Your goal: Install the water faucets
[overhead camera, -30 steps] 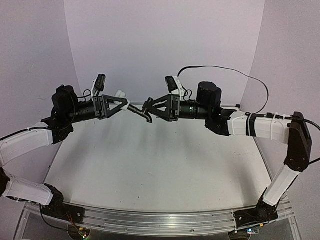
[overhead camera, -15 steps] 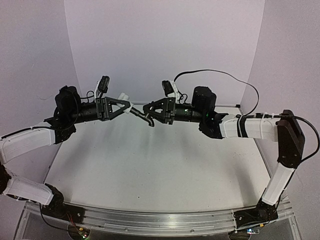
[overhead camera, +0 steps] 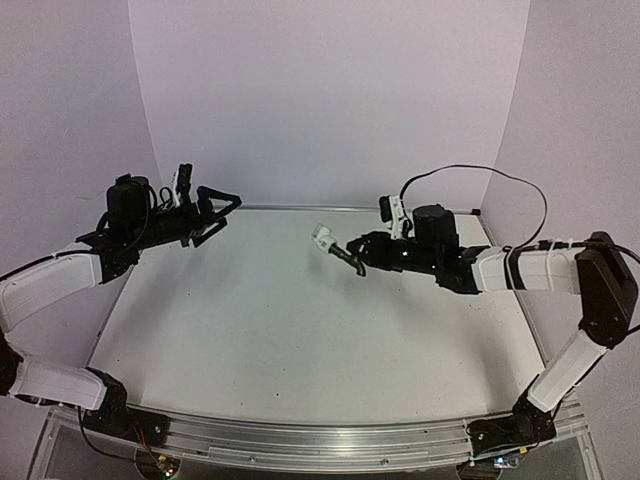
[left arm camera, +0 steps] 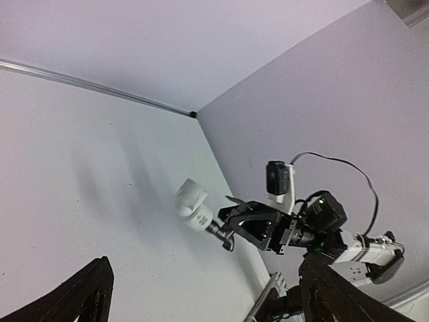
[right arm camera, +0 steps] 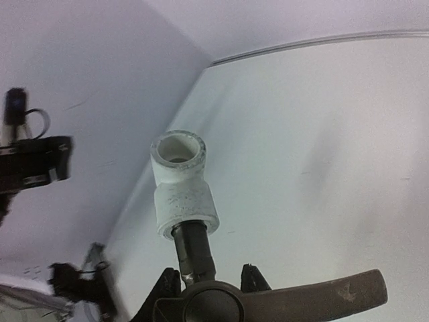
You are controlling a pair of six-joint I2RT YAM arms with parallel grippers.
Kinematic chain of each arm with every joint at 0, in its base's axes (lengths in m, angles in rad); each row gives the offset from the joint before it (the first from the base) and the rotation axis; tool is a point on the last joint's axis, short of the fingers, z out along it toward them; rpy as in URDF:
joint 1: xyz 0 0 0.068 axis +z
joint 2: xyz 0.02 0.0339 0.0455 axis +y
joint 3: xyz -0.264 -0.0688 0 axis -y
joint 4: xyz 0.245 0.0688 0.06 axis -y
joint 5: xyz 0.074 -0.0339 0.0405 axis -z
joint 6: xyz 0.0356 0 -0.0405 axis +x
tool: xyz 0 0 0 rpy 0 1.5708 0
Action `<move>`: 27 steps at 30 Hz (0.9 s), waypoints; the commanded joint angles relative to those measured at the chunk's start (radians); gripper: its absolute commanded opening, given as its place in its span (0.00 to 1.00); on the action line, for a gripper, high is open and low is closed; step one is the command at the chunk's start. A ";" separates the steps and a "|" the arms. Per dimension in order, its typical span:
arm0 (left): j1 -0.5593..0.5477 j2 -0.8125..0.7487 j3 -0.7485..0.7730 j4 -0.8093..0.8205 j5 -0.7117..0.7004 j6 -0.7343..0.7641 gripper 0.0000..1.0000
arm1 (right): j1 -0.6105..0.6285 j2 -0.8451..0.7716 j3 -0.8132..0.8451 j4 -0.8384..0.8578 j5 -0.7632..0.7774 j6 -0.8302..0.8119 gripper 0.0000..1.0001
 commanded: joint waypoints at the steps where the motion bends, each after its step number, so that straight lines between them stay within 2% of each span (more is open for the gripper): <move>1: 0.003 -0.034 -0.003 -0.132 -0.096 0.056 1.00 | -0.004 -0.092 -0.051 -0.170 0.571 -0.420 0.00; 4: 0.002 -0.016 0.004 -0.133 -0.078 0.061 1.00 | -0.023 -0.066 -0.090 -0.164 0.774 -0.565 0.00; 8: 0.003 0.019 0.028 -0.132 -0.053 0.061 1.00 | -0.089 -0.021 -0.104 -0.124 0.837 -0.650 0.00; 13: 0.003 0.045 0.048 -0.133 -0.023 0.058 1.00 | -0.171 0.058 -0.094 -0.109 0.794 -0.638 0.00; 19: 0.003 0.036 0.042 -0.132 -0.015 0.059 1.00 | -0.278 0.137 -0.090 -0.085 0.650 -0.521 0.02; 24: 0.003 0.024 0.041 -0.133 -0.012 0.060 1.00 | -0.302 0.158 -0.079 -0.092 0.611 -0.432 0.13; 27: 0.003 0.017 0.040 -0.132 -0.009 0.059 1.00 | -0.305 0.156 -0.085 -0.104 0.586 -0.388 0.23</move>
